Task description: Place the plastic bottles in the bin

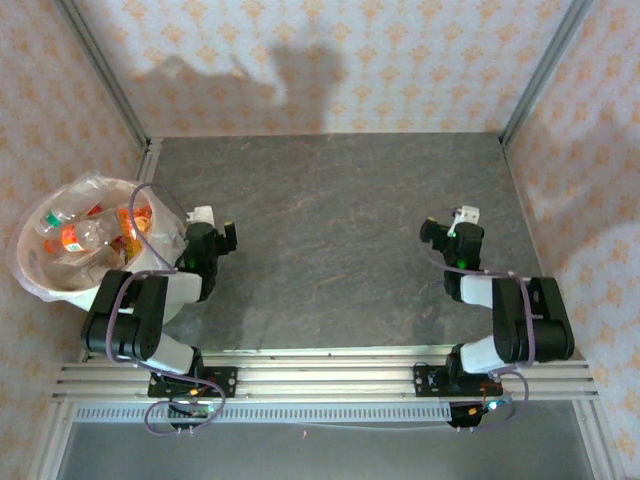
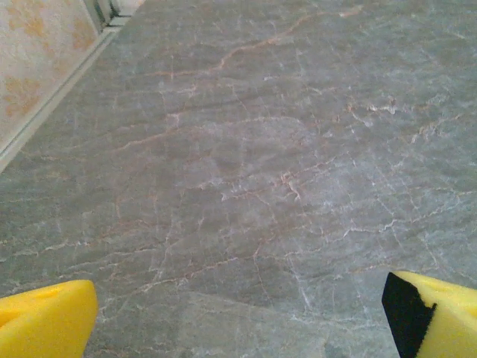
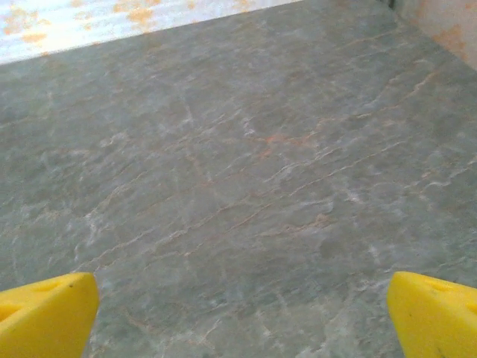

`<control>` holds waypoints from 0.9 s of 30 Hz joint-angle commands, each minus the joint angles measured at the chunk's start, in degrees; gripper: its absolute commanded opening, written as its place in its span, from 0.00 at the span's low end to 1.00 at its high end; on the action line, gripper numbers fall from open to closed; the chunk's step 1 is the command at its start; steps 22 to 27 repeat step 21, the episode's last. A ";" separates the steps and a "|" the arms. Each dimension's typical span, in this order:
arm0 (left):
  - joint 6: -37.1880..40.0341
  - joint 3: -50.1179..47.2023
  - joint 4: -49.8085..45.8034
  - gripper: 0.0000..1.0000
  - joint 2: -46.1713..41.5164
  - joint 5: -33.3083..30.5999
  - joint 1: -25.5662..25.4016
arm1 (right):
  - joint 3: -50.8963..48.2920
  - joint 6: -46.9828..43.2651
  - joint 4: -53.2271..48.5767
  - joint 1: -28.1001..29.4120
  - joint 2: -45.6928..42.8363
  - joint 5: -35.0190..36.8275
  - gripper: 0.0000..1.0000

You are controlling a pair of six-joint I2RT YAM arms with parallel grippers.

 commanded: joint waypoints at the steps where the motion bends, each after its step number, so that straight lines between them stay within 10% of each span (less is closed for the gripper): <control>1: -1.32 0.70 3.11 1.00 0.22 -4.39 -0.26 | 2.03 -0.69 0.97 0.87 1.74 3.73 0.99; 27: -1.13 0.47 3.74 1.00 0.31 -4.48 -0.30 | 3.64 1.46 -1.24 0.78 2.21 7.83 0.99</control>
